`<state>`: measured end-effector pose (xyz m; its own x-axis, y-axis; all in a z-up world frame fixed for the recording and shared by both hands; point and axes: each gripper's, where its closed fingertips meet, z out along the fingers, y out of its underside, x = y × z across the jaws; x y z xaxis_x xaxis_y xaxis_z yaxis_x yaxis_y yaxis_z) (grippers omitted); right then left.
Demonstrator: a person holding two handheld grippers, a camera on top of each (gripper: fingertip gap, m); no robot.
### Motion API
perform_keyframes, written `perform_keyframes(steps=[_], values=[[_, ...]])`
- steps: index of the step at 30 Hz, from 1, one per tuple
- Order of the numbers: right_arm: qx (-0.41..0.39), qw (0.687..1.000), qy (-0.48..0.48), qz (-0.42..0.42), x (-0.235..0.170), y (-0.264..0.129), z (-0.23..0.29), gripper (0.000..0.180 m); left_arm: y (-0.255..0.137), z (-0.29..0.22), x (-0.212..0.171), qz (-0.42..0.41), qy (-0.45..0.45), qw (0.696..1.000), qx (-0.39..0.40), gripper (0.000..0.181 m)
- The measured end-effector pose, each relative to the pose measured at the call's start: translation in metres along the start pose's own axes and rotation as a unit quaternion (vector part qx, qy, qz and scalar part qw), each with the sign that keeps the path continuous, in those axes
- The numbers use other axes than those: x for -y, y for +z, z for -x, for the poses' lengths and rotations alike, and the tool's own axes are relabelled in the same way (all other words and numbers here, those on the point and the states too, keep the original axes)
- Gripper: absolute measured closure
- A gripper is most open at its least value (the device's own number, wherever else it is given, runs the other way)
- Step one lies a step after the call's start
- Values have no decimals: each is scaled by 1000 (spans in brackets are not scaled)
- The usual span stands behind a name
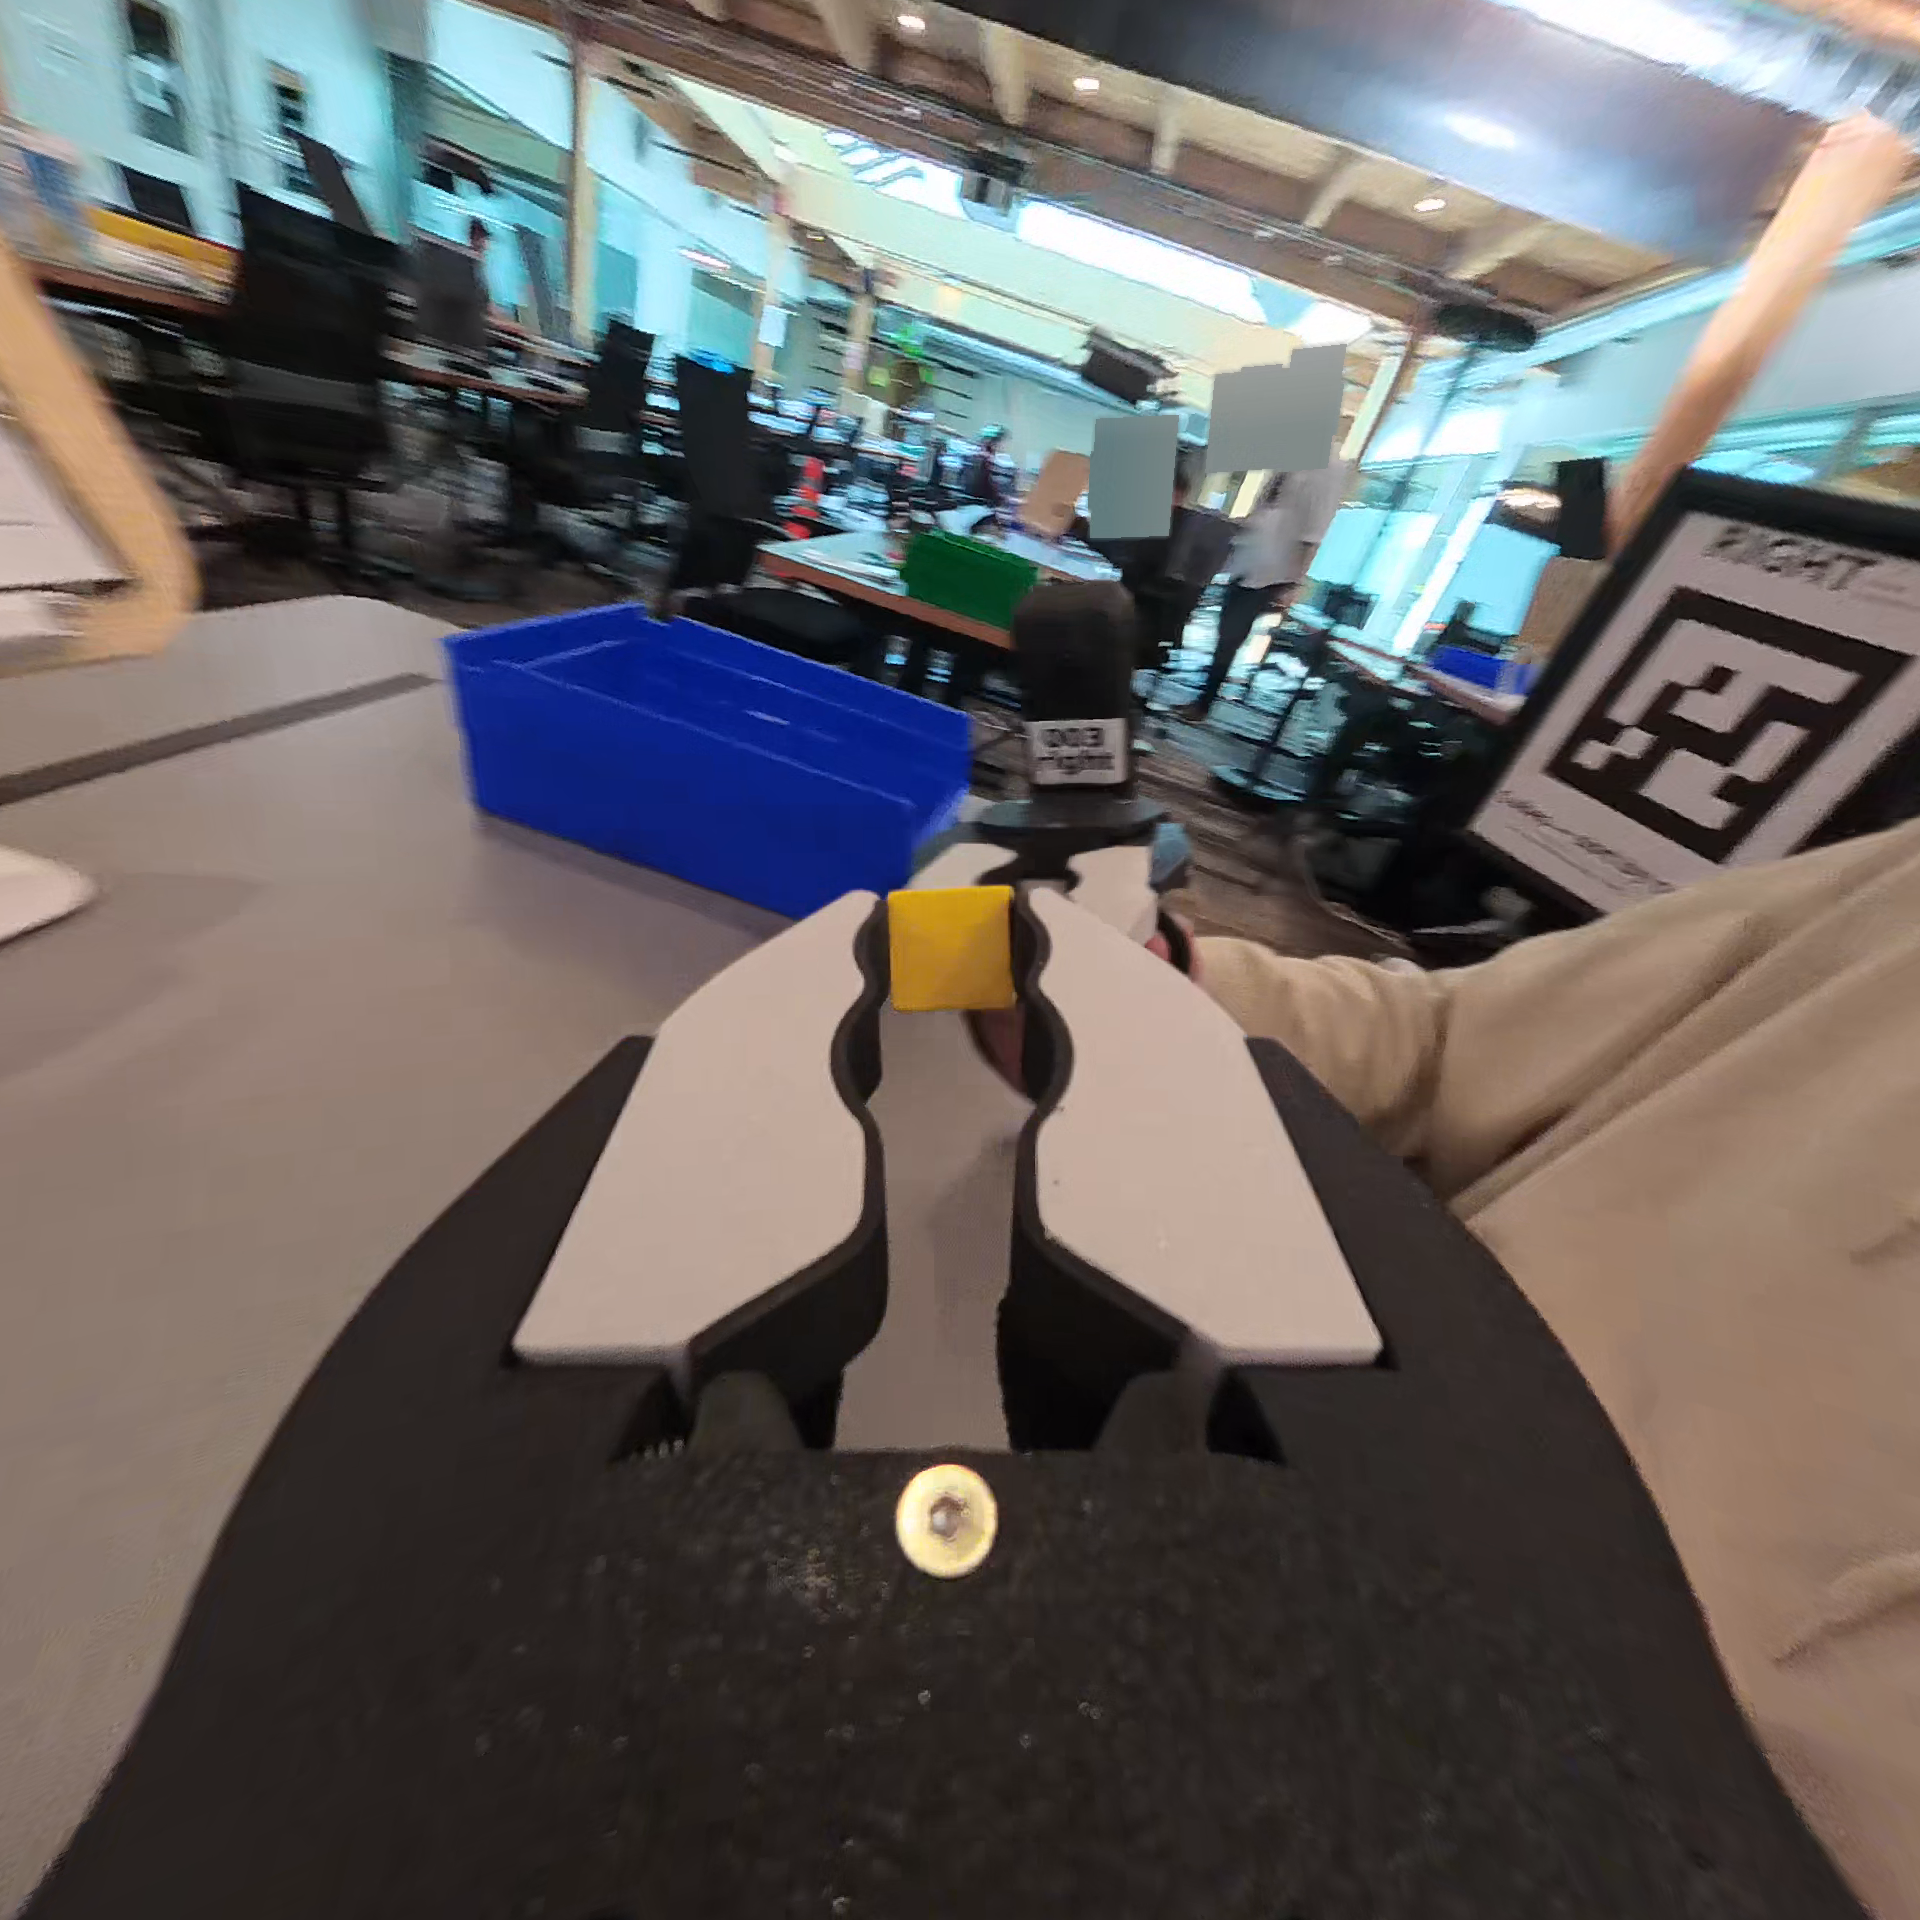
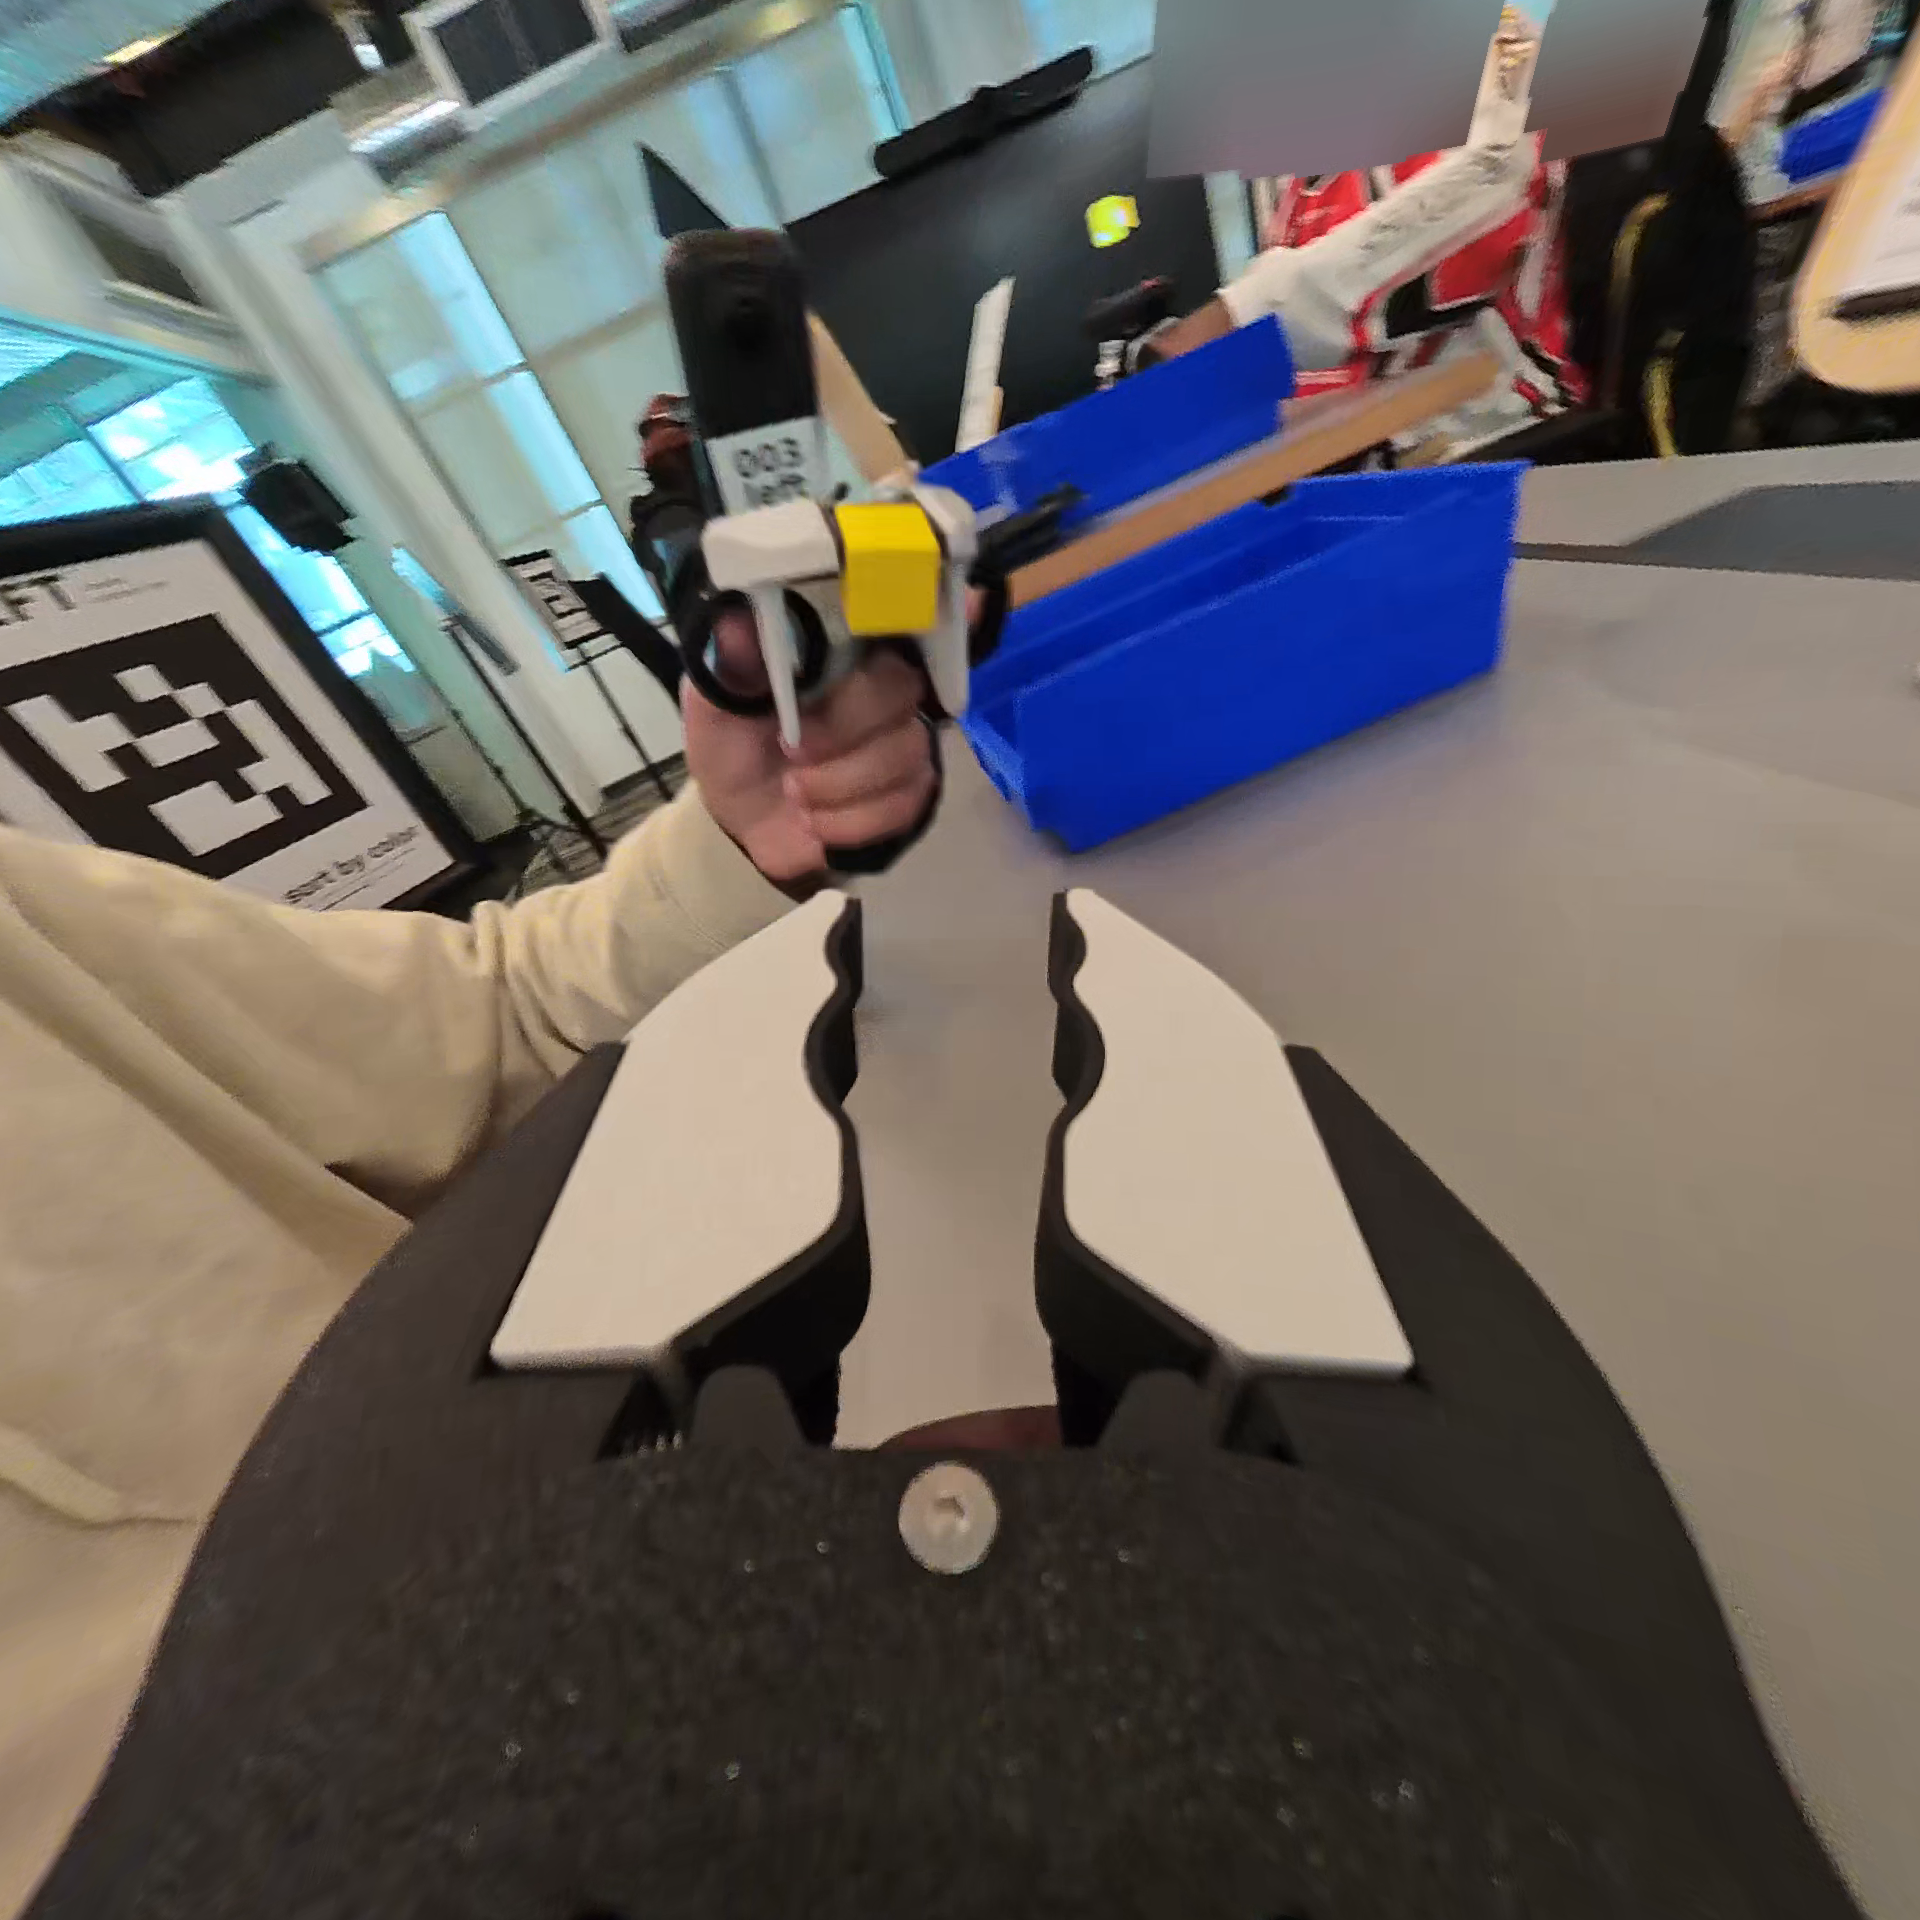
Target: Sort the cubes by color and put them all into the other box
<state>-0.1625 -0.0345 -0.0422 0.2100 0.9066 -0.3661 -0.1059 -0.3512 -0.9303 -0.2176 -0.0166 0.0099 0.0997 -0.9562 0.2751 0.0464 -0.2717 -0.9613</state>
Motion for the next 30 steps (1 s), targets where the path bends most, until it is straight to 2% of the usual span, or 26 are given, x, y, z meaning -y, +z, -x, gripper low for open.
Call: perform_keyframes(steps=[5,8,15,17,19,23,25,27,29,30], values=[[39,999,-19,-28,11,18,11,146,42,-11,-11,-17,-57,996,-72,159],[26,999,-29,-33,8,17,9,148,49,-7,-19,-20,-87,992,-86,159],[25,998,-2,-50,10,12,1,148,59,-5,-36,-5,-92,992,-90,159],[33,998,10,-42,6,13,1,157,61,-8,-39,-8,-93,991,-97,159],[39,998,22,-34,5,11,0,158,61,-9,-41,-11,-101,990,-98,159],[12,999,-1,-32,1,4,-1,158,37,-19,-27,-32,-122,987,-103,125],[-16,999,-16,-28,-2,-6,-3,158,20,-5,-33,-8,-99,995,-14,111],[-70,996,-34,-36,-3,-21,-11,158,-3,27,-52,25,-42,987,154,107],[-149,986,-47,-50,-6,-40,-23,158,-38,56,-72,58,22,943,328,107],[-187,979,-52,-57,-9,-50,-28,158,-52,63,-80,70,47,919,386,107]])
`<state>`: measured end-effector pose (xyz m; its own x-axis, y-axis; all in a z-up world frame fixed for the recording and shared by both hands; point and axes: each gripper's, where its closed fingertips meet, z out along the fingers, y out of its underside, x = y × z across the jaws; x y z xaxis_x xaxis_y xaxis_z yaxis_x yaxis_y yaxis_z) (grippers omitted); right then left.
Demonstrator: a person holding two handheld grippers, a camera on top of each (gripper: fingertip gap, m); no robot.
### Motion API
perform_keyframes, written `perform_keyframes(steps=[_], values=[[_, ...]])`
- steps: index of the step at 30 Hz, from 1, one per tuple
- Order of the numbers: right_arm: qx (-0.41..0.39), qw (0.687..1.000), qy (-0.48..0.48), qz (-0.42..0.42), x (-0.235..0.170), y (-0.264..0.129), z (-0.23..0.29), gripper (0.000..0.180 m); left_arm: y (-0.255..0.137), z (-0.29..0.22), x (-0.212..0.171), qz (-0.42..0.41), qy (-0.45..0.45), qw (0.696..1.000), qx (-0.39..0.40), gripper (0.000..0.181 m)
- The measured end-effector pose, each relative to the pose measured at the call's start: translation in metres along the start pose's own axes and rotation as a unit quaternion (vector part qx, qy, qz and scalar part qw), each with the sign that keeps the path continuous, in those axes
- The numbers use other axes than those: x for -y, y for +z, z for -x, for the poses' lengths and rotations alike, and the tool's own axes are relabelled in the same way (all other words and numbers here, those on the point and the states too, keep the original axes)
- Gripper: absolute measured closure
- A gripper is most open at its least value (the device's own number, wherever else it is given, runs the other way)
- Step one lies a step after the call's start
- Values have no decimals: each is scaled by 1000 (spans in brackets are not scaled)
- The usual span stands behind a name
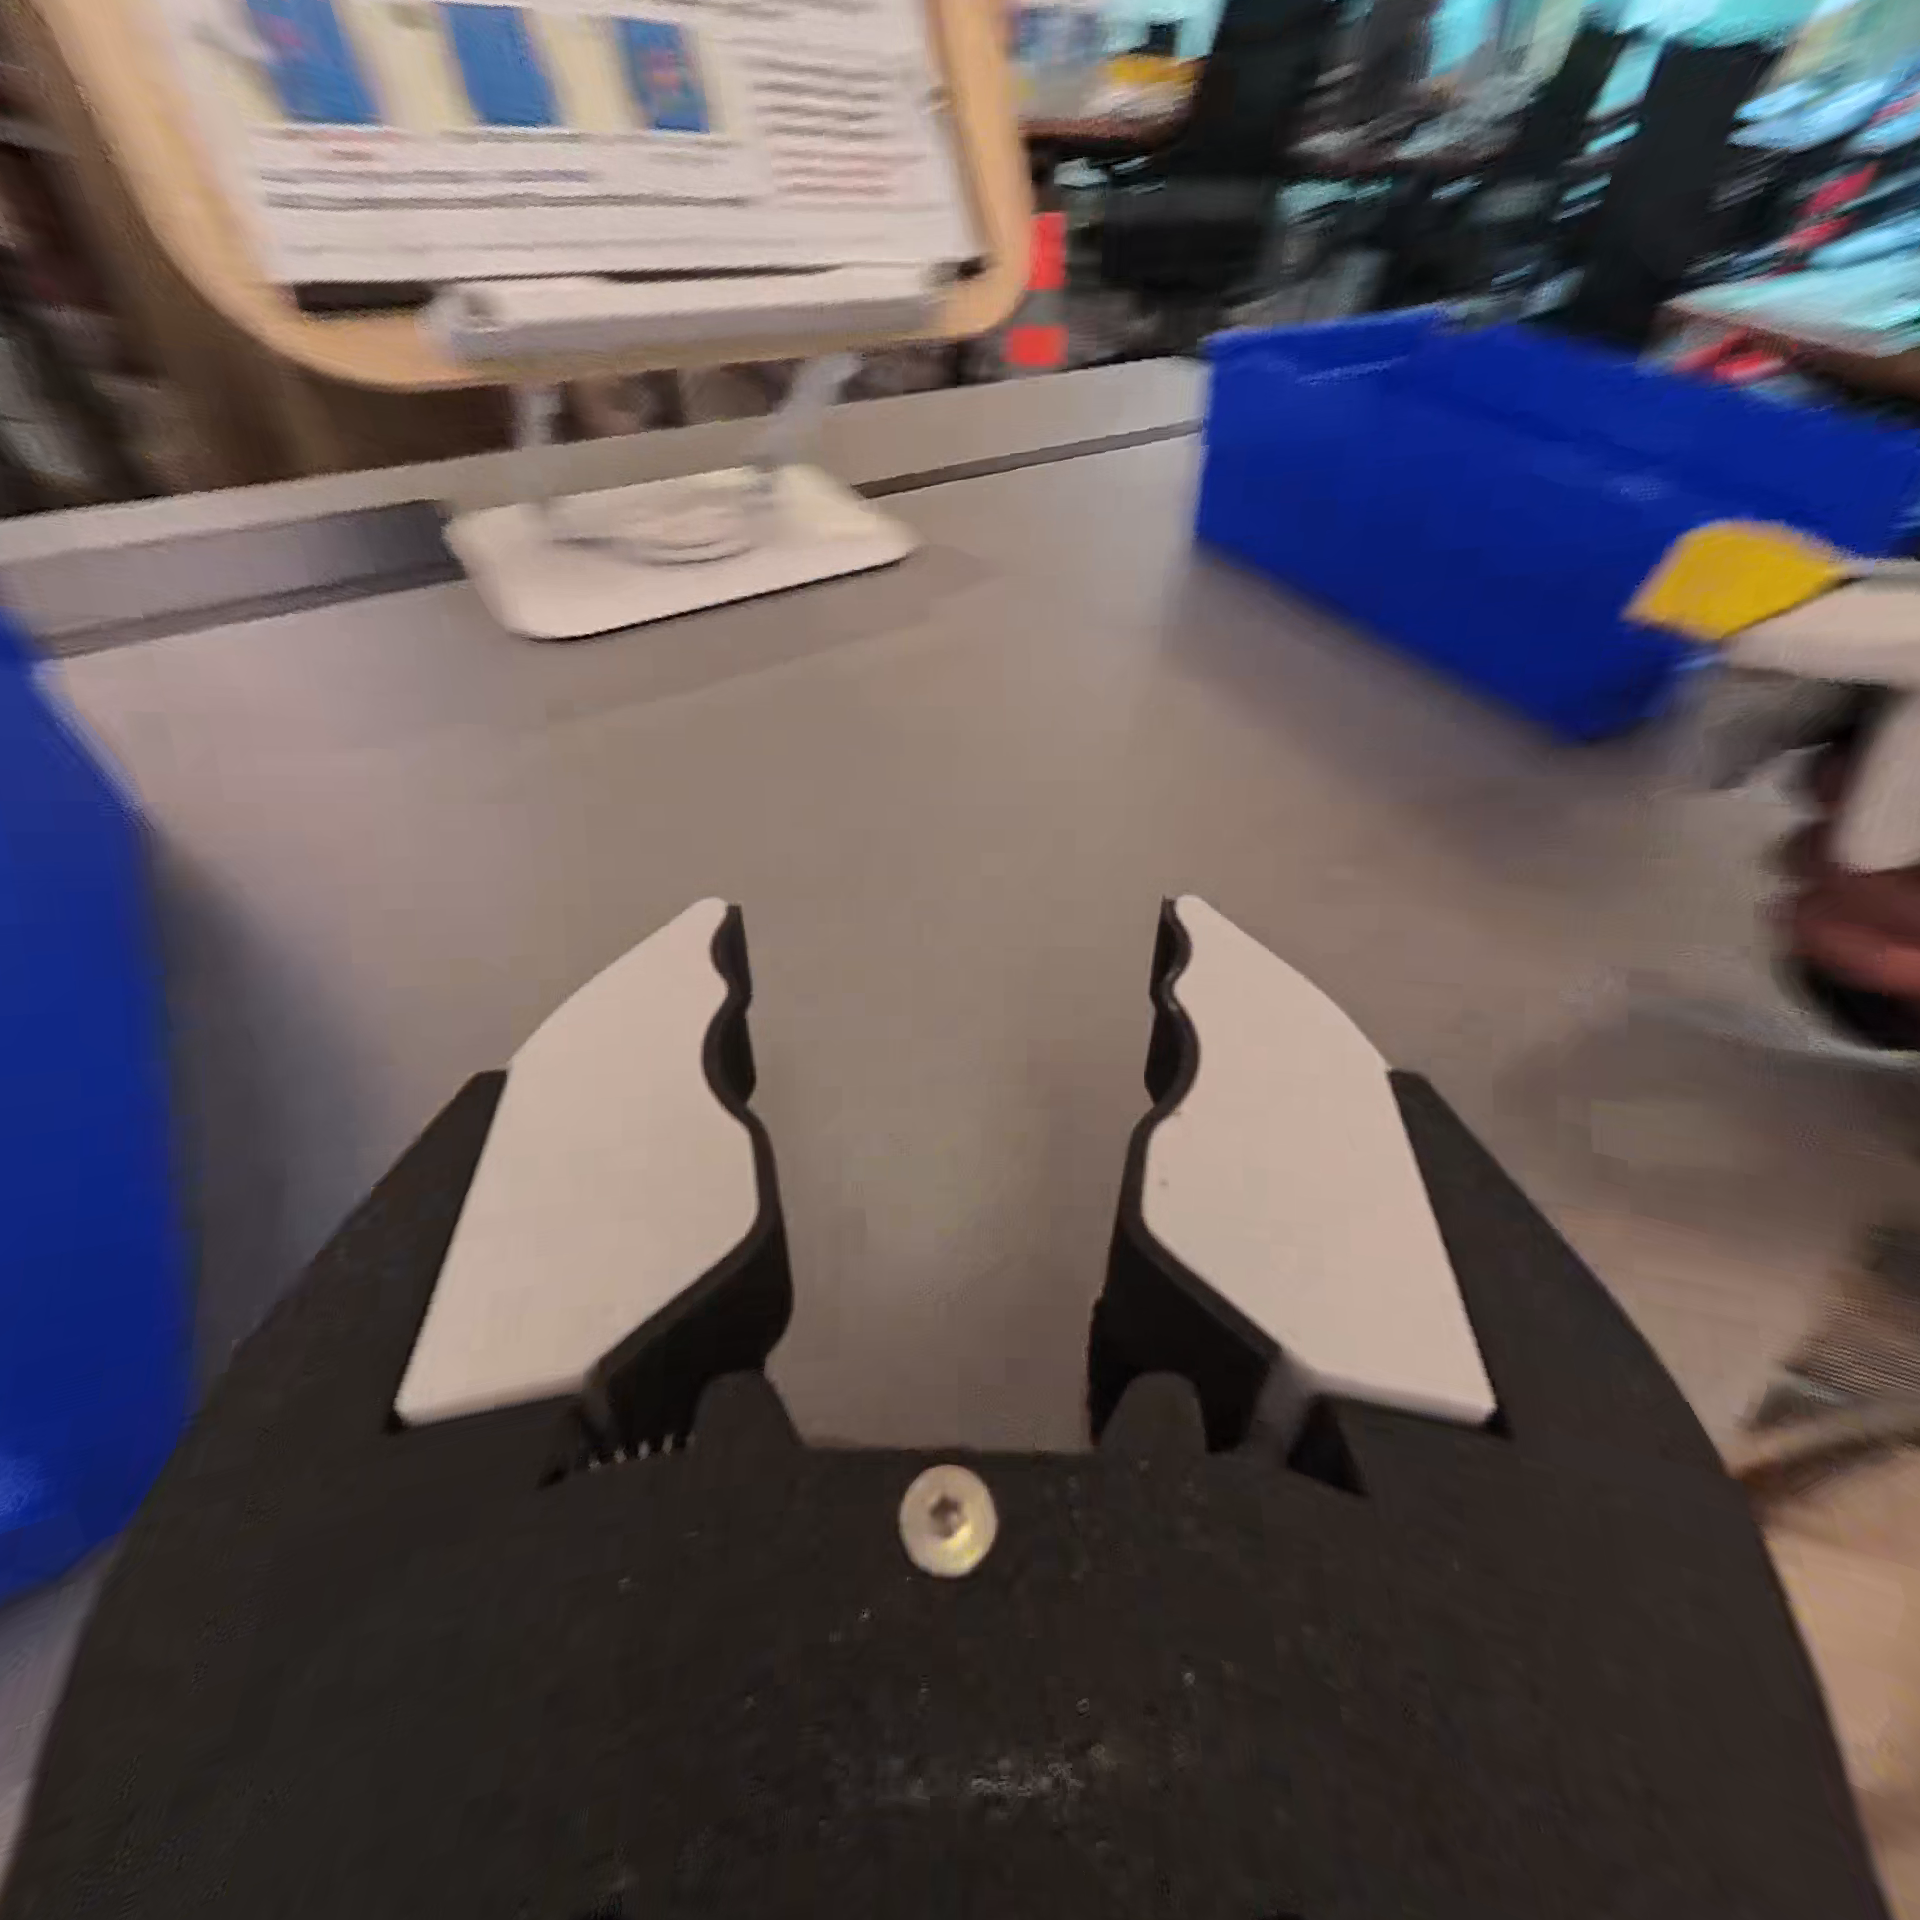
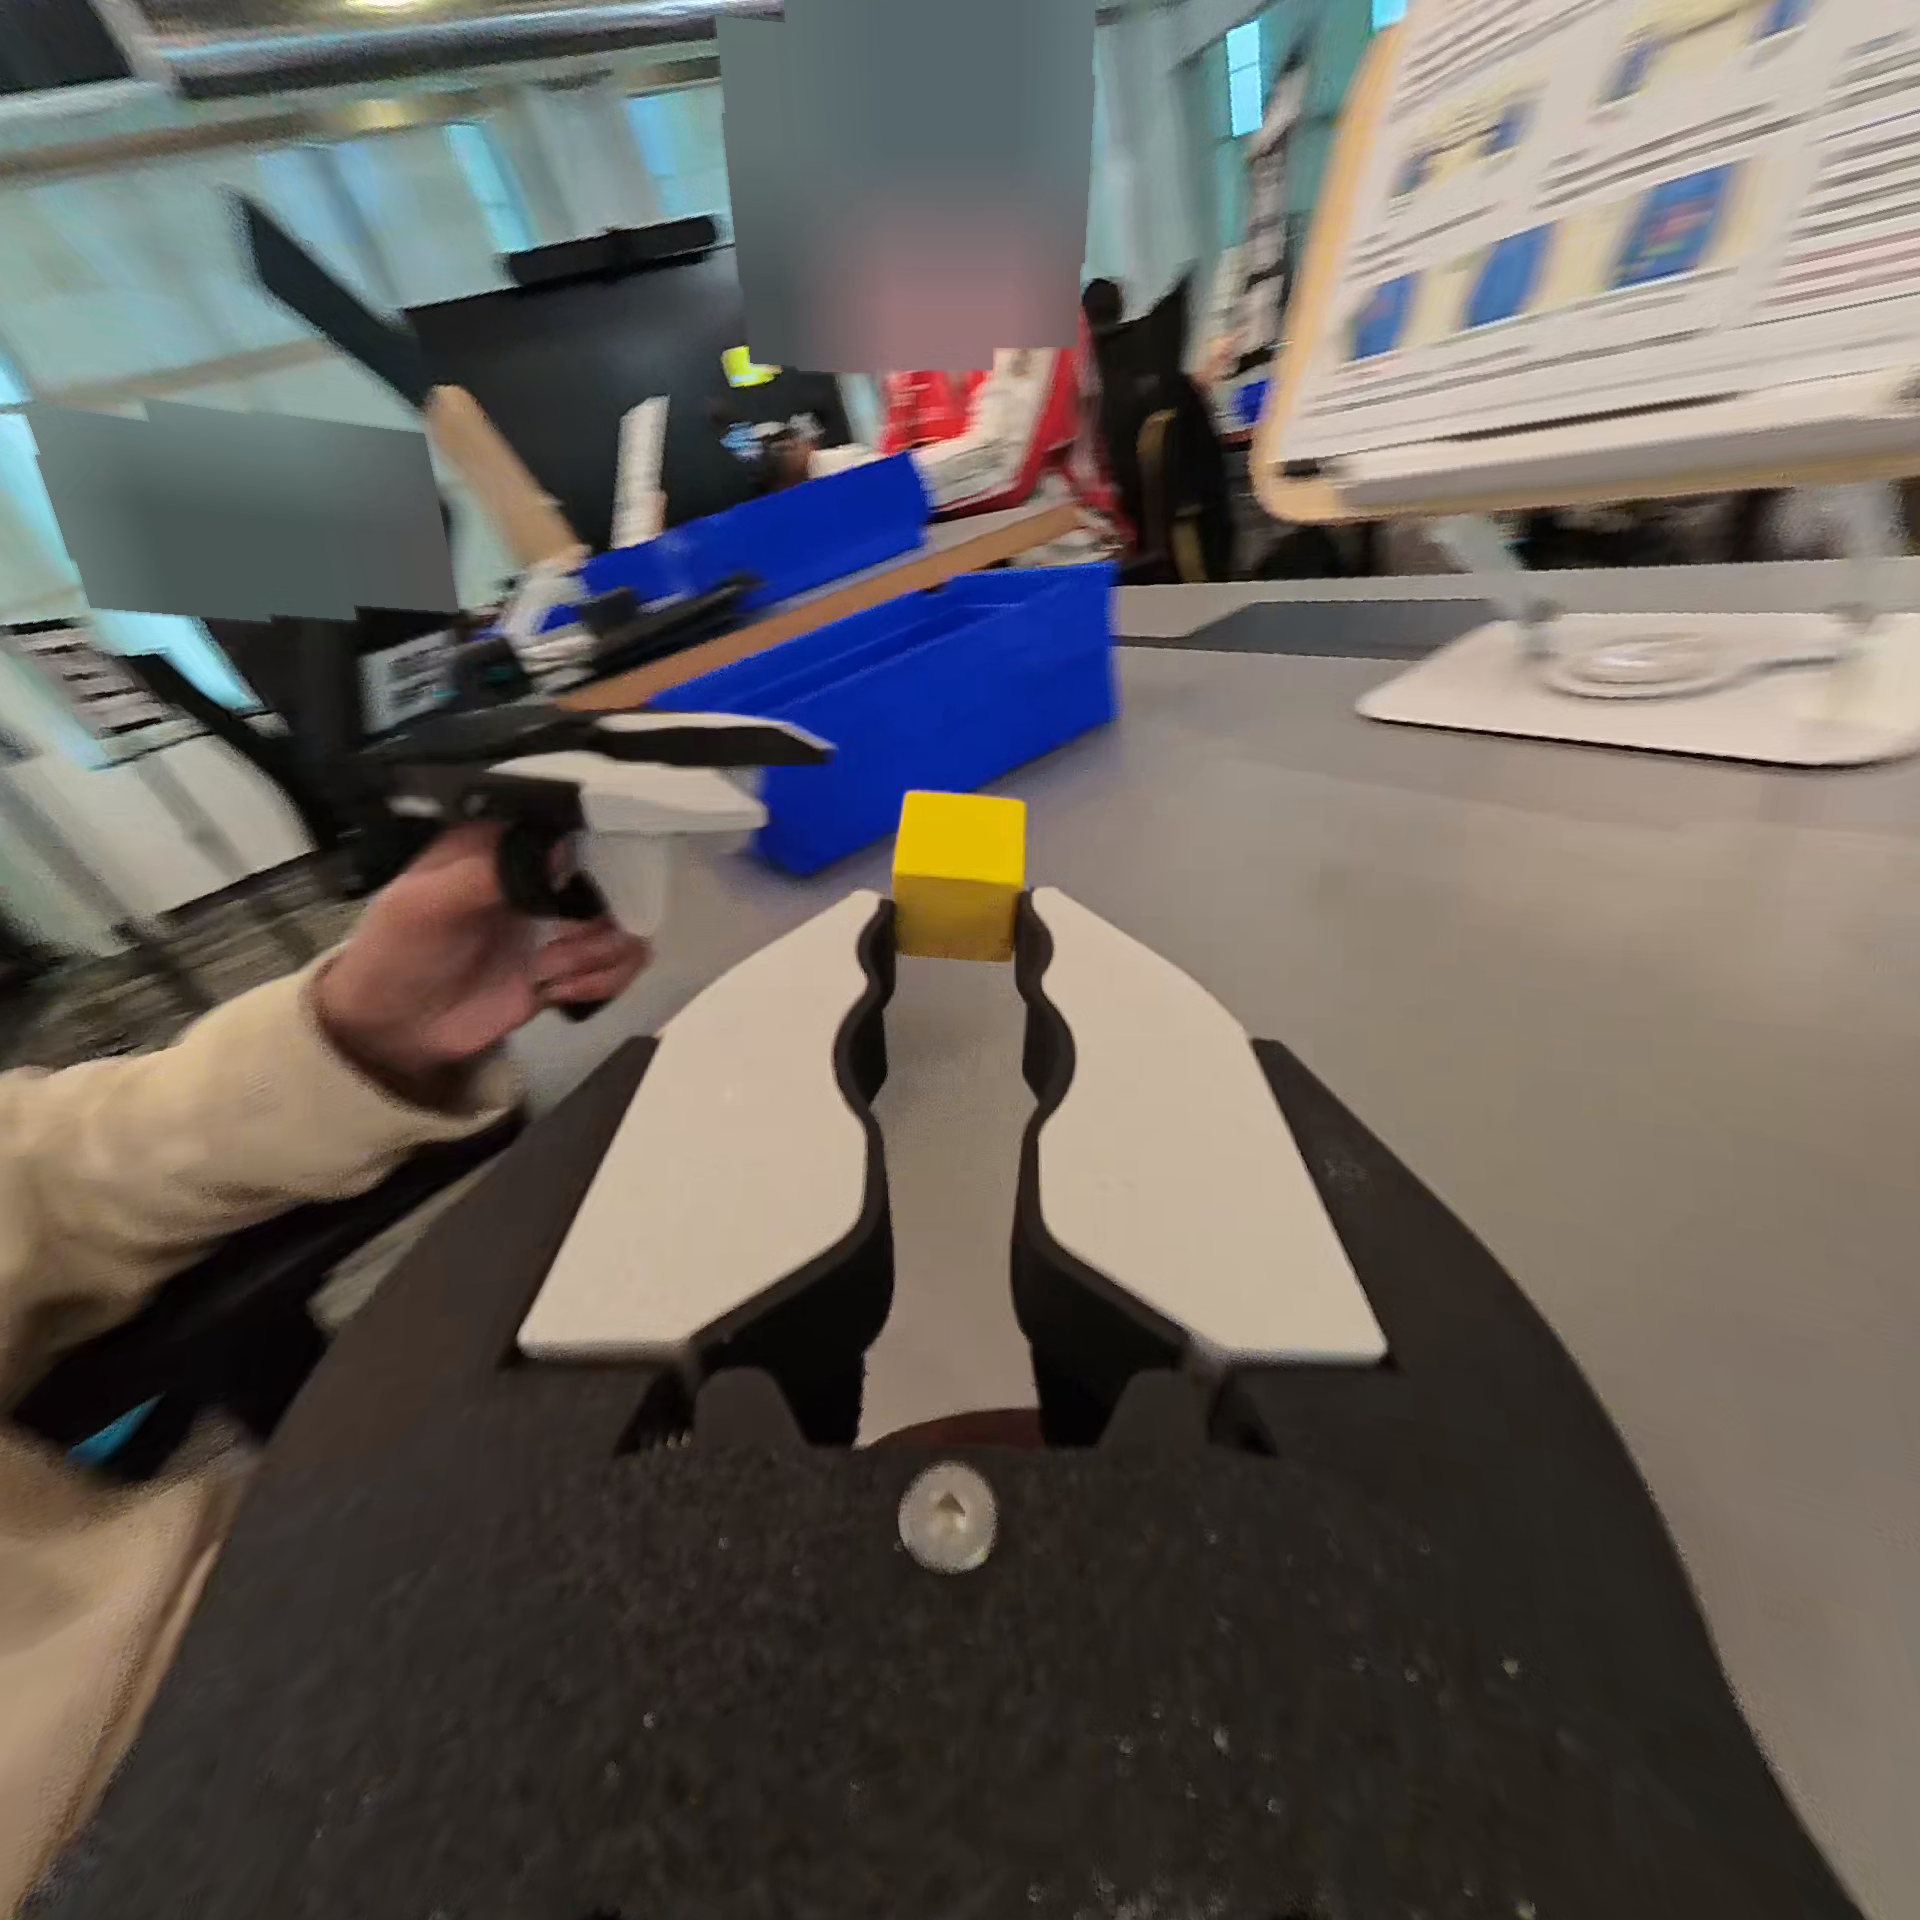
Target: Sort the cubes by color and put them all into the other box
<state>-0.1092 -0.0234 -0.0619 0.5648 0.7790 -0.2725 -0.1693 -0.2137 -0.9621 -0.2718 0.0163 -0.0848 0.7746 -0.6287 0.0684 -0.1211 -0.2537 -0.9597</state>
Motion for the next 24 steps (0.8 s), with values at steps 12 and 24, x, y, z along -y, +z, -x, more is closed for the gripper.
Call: perform_keyframes(steps=[12,24], values=[[-149,985,-88,-18,12,-42,-19,158,-5,-6,-25,29,35,998,34,113],[-384,865,-48,318,69,-191,-240,158,13,-10,-41,74,8,997,-6,115]])
